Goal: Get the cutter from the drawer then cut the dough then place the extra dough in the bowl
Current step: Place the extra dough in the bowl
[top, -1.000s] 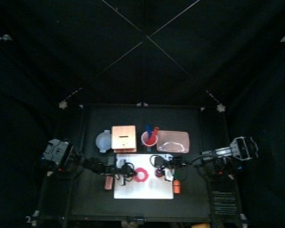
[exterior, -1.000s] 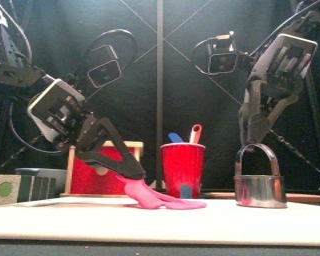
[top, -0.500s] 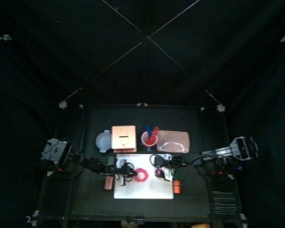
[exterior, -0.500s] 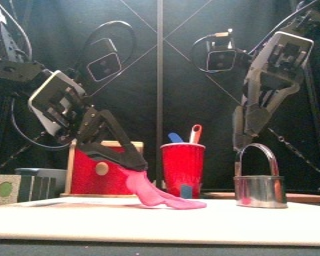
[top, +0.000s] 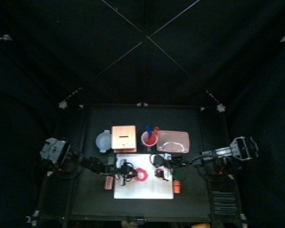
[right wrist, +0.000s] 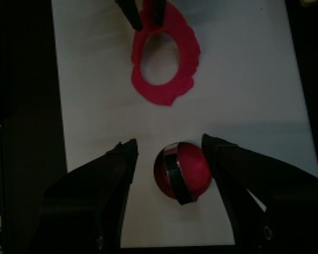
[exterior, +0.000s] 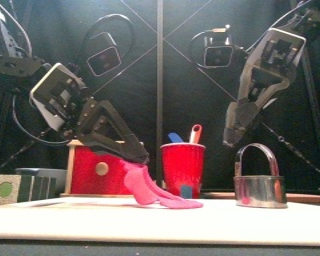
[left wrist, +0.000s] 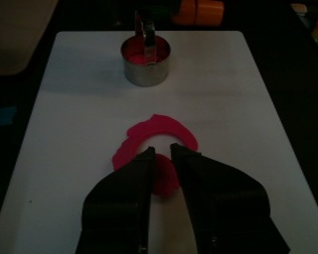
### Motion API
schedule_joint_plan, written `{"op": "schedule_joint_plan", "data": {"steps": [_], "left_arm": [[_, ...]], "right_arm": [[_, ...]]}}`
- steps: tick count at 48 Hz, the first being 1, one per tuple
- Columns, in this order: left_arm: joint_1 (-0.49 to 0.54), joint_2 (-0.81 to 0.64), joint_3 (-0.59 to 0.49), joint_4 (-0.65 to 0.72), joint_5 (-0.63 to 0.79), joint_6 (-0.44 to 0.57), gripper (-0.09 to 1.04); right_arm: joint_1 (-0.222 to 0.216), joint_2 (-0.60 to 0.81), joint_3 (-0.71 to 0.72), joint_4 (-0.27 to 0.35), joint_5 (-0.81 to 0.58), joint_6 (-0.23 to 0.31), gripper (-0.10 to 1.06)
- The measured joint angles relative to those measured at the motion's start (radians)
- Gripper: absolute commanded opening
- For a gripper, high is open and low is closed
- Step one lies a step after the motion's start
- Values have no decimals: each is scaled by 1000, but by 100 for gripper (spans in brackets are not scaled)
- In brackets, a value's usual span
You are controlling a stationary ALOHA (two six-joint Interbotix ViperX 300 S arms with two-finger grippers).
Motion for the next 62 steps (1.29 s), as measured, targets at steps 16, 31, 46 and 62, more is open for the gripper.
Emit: {"op": "schedule_joint_plan", "data": {"steps": [16, 31, 46, 62], "left_arm": [[0, -29, 5, -2, -2, 0, 76], [2, -63, 5, -2, -2, -2, 76], [0, -132, 18, 3, -2, -5, 76], [21, -133, 32, -153, 52, -5, 76]], "right_arm": [[-2, 2, 0, 0, -2, 0, 89], [-2, 11, -2, 0, -6, 0, 89], [-2, 14, -2, 0, -15, 0, 89], [-8, 15, -5, -9, -15, 2, 89]]}}
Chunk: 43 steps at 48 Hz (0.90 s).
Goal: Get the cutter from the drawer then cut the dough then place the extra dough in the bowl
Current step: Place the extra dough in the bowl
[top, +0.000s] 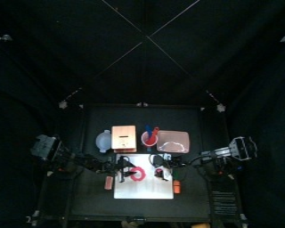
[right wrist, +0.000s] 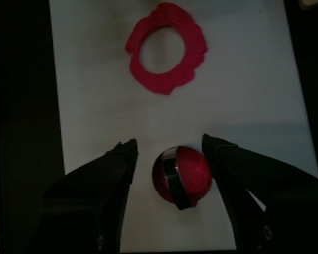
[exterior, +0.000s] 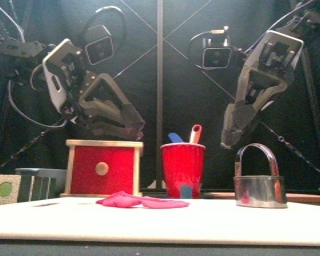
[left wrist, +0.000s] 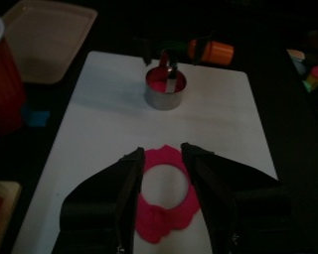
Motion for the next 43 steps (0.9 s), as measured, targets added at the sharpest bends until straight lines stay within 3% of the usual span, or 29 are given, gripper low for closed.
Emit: {"op": "schedule_joint_plan", "data": {"steps": [19, 32, 38, 43], "left_arm": [[97, -3, -83, -224, 313, -2, 77], [187, -71, -147, -206, 586, -6, 76], [275, -80, -213, -198, 776, -20, 75], [288, -55, -273, -133, 884, -28, 75]], "right_arm": [[-38, -2, 15, -67, -103, -3, 89], [-60, 0, 72, -71, -204, -3, 89], [-64, -2, 95, -67, -253, -2, 89], [-66, -2, 109, -66, -279, -3, 89]]}}
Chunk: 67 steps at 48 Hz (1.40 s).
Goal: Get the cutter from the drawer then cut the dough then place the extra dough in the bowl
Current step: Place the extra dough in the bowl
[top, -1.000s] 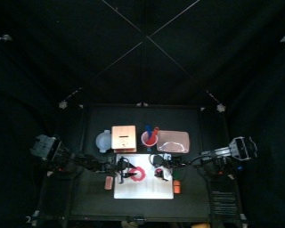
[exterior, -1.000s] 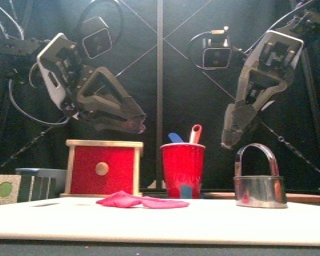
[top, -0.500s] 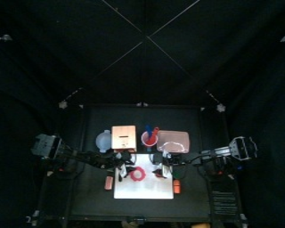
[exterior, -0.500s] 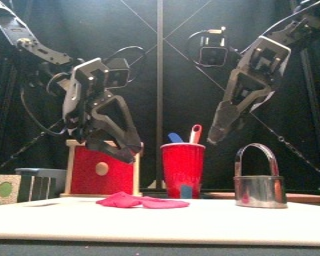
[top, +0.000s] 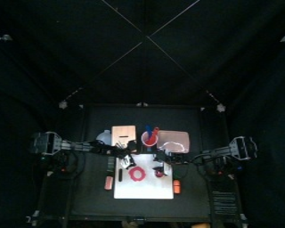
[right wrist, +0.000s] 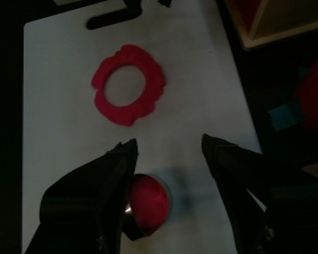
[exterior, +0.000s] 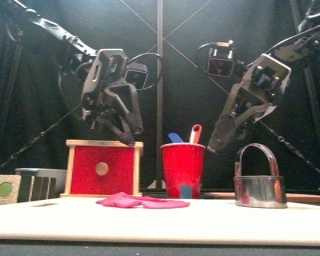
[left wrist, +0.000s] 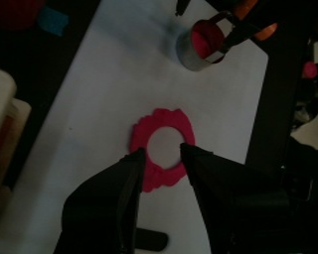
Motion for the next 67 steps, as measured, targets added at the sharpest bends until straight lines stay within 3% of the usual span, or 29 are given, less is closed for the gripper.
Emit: {"op": "schedule_joint_plan", "data": {"steps": [8, 13, 19, 25, 32, 39, 47, 67], "left_arm": [[-20, 55, -80, 190, 144, -97, 75], [-31, 83, -129, 362, 270, -265, 75], [-78, 109, -192, 664, 426, -529, 76], [-146, 127, -232, 818, 453, -650, 77], [-192, 158, -242, 759, 396, -669, 79], [-186, 207, -238, 650, 345, -652, 89], [-187, 224, -238, 637, 321, -641, 99], [-187, 295, -244, 655, 307, -650, 99]], "right_arm": [[-5, 0, 11, 2, -20, 0, 89], [-6, 0, 15, 6, -21, 0, 89], [-9, 0, 18, 9, -25, 0, 89], [-14, 0, 21, 11, -25, 0, 89], [-17, 0, 23, 11, -25, 0, 89], [-17, 0, 28, 11, -23, 0, 89], [-17, -5, 37, 12, -21, 2, 89], [-25, -46, 66, 25, -21, 0, 89]]}}
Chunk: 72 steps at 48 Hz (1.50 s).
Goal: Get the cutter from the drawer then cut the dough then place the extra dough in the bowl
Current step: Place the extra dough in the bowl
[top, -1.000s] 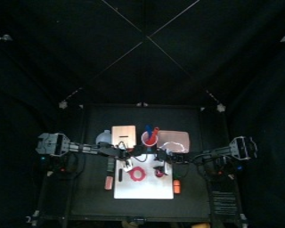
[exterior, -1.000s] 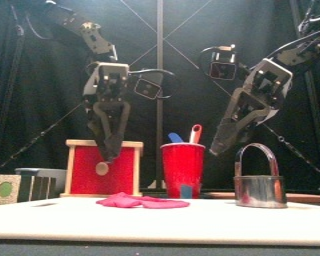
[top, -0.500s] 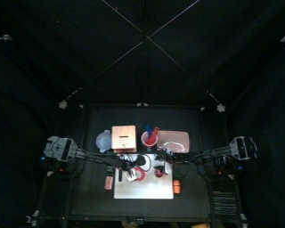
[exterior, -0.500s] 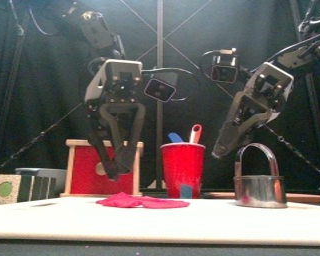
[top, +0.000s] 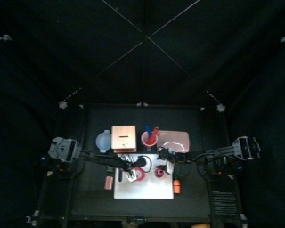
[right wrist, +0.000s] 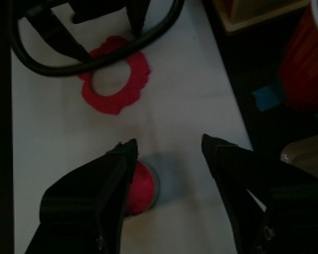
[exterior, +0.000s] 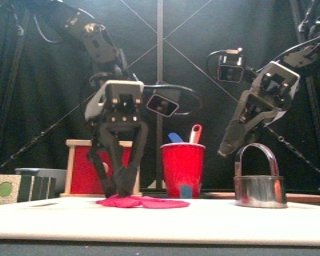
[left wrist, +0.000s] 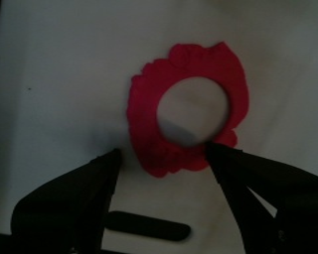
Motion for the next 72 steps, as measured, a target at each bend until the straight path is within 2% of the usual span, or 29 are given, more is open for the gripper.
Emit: {"op": "schedule_joint_plan", "data": {"steps": [38, 50, 64, 72], "left_arm": [[40, -9, -14, -3, -28, -3, 98], [40, -2, -3, -8, -28, -5, 97], [40, 5, 3, -9, -28, -5, 84], [44, 14, 2, -18, -26, -5, 82]], "right_arm": [[0, -2, 8, 2, 0, 2, 89], [2, -2, 9, 20, 0, 2, 89], [3, -2, 9, 29, 0, 2, 89], [3, -2, 11, 34, 0, 2, 89]]}}
